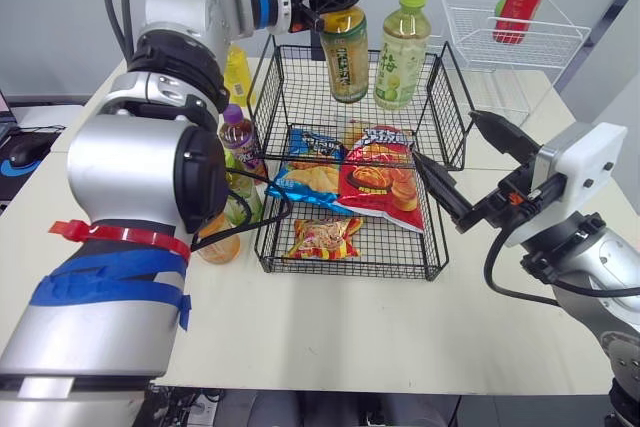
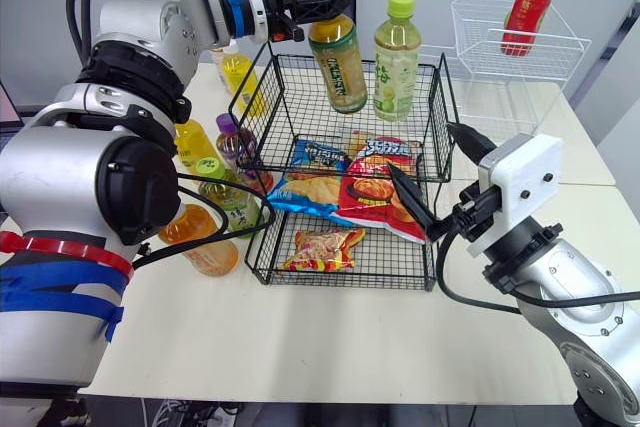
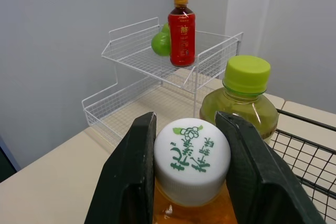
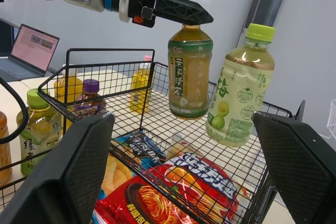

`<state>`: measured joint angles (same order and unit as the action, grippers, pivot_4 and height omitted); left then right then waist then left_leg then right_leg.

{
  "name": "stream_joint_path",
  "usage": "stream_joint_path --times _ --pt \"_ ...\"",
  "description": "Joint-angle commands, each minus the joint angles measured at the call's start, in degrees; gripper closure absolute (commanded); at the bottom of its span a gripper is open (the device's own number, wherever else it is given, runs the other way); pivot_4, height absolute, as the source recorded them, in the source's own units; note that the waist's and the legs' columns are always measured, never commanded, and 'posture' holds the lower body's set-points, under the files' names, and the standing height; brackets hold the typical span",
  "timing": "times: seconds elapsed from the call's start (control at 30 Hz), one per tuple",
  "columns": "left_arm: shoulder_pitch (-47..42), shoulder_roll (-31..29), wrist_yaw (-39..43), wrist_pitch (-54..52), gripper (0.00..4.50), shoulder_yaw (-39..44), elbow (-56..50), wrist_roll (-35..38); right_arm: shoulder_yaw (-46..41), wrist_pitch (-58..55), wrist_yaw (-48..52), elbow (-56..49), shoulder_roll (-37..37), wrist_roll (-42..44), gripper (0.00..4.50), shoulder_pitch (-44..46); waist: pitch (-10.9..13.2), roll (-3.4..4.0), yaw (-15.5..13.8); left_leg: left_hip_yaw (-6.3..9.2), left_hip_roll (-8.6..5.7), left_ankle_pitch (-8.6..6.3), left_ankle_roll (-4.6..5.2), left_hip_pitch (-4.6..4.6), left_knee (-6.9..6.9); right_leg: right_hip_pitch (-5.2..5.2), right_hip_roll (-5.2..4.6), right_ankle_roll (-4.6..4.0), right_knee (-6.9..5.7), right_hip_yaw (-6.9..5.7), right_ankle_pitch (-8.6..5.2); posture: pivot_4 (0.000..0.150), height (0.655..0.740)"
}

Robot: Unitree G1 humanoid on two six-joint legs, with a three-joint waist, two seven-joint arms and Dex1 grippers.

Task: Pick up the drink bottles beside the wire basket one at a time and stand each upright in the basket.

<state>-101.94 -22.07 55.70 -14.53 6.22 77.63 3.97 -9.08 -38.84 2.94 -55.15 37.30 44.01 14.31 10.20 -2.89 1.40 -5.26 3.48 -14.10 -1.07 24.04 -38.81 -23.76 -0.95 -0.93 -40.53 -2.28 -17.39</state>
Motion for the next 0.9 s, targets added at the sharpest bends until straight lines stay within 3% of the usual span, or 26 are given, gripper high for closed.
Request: stream_joint_path --times 0.03,0.23,0.4,0.67,0.77,0.9 --pt "-2.11 -0.27 0.51 0.70 1.88 0.85 -1.33 -0.44 -0.48 0.12 0.03 -1.23 -0.40 -0.20 0.00 0.76 0.00 0.00 0.00 0.00 0.00 0.00 0.00 0.00 0.00 0.00 0.00 0.00 0.00 0.00 0.00 0.150 0.7400" --pt "-2.88 -1.88 4.75 0.12 0.03 1.29 -1.89 -0.26 -0.26 0.19 0.76 -0.74 -0.95 -0.42 0.00 1.41 0.00 0.00 0.08 -0.01 0.00 0.00 0.00 -0.01 -0.01 0.00 0.00 -0.05 -0.03 0.01 0.03 0.150 0.7400" --pt "-2.72 -5.94 11.67 -0.77 0.03 0.73 -3.19 -0.41 0.03 0.44 2.11 0.15 -1.06 -1.07 0.00 2.22 0.00 0.00 0.33 -0.04 0.00 0.00 0.00 -0.04 -0.01 -0.01 0.00 -0.05 -0.06 0.03 0.03 0.150 0.7400" --pt "0.28 -17.62 19.82 -2.53 0.03 0.84 -11.38 1.12 -1.18 1.17 8.41 2.56 -0.05 0.31 0.00 3.15 0.00 0.00 0.37 -0.07 0.02 0.00 0.00 -0.06 -0.01 -0.04 0.01 -0.16 -0.13 0.07 0.08 0.150 0.7400" --pt "3.99 -24.18 20.74 -8.60 0.03 1.24 -18.91 2.21 -2.16 0.74 13.53 4.37 1.55 4.35 0.00 4.20 0.00 0.04 0.55 -0.15 0.02 0.00 0.01 -0.13 -0.02 -0.04 0.01 -0.22 -0.21 0.16 0.11 0.150 0.7400" --pt "15.51 -34.76 19.04 -15.31 0.03 3.95 -30.44 3.38 -1.80 -0.36 22.12 8.17 5.16 9.24 0.00 6.56 -0.01 0.09 0.67 -0.16 0.08 -0.02 0.03 -0.21 -0.02 -0.04 0.02 -0.26 -0.33 0.18 0.10 0.150 0.7400"
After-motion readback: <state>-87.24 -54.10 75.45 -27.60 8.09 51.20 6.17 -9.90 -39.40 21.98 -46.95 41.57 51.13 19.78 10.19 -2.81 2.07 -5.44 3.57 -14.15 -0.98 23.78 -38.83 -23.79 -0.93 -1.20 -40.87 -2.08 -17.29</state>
